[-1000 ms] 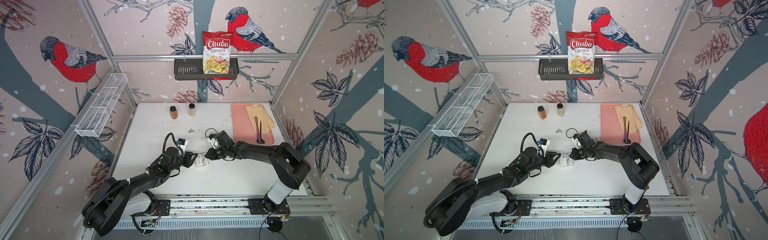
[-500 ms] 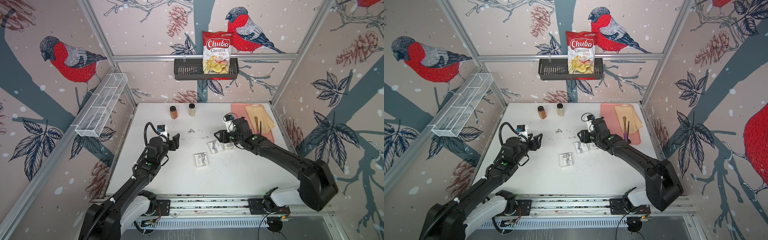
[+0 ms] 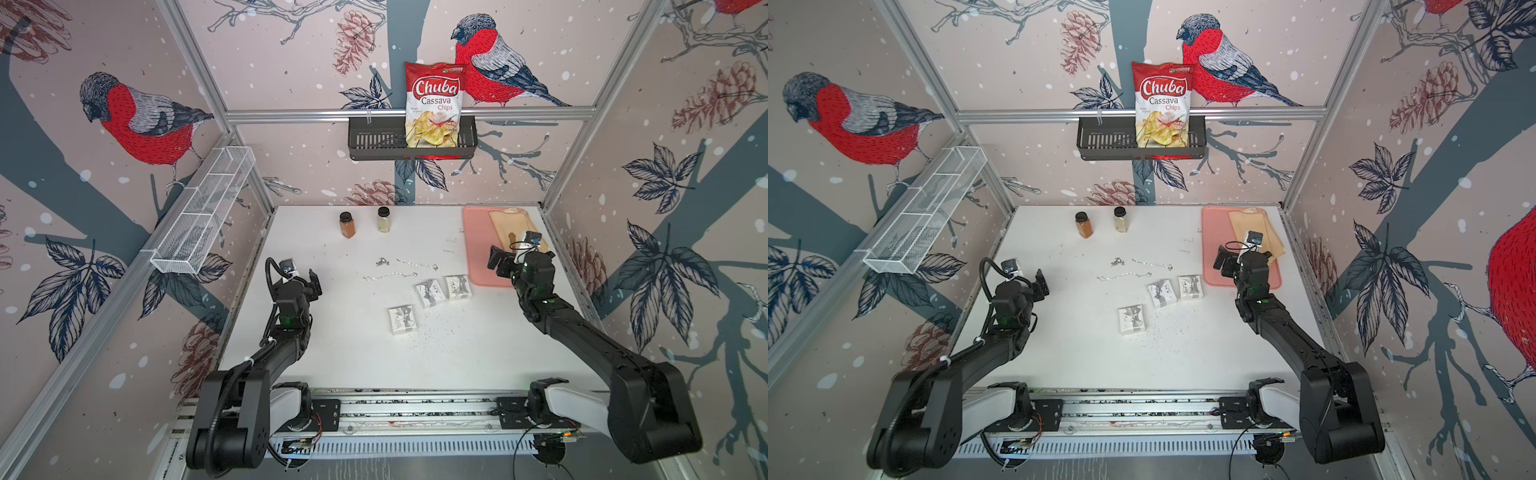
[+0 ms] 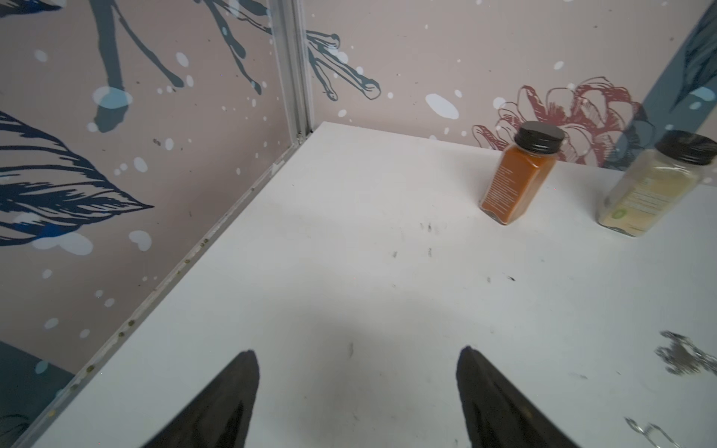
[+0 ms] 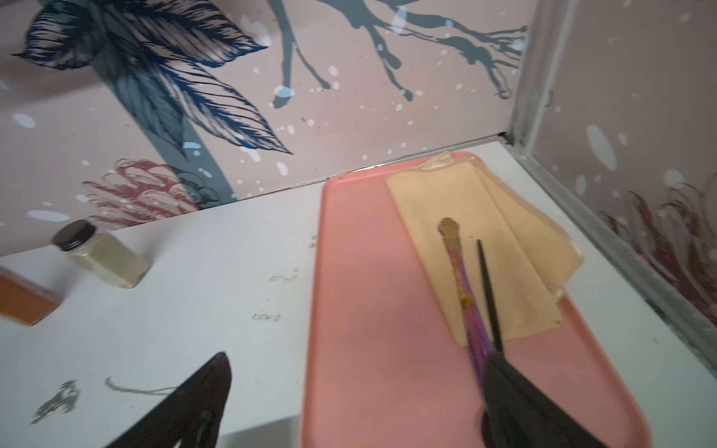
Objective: Take the necklace out of the lift-off lid jewelry box
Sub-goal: Reset both arms
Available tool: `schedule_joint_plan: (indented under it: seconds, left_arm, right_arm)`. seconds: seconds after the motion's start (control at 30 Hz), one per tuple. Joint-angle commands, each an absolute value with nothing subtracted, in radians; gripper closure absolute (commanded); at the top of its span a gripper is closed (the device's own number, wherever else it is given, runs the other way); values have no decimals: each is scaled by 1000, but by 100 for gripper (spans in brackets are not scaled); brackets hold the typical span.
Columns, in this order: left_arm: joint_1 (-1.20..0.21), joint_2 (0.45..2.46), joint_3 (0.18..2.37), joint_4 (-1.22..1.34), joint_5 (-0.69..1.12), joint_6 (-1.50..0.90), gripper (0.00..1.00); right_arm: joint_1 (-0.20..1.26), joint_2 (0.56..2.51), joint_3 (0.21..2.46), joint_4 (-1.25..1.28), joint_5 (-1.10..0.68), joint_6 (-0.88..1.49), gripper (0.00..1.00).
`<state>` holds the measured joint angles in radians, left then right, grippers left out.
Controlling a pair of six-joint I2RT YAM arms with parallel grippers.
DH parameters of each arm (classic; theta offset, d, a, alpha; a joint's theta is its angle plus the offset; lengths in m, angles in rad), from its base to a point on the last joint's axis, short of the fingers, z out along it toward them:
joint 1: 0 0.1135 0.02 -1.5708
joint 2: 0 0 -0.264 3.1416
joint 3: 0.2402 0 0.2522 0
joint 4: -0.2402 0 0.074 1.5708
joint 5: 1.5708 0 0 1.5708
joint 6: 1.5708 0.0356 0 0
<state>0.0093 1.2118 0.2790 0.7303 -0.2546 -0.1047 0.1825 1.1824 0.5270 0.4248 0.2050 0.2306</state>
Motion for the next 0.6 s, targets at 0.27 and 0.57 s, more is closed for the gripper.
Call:
schedule_joint_plan:
  seconds: [0.27,0.57]
  left_arm:
    - [31,1420,276,1053,-121,-109,5]
    - [27,1516,225,1244,-62,-61,2]
  right_arm:
    - [60,1307,295,968,371,109,0]
    - [51,1501,223,1222,260,78,0]
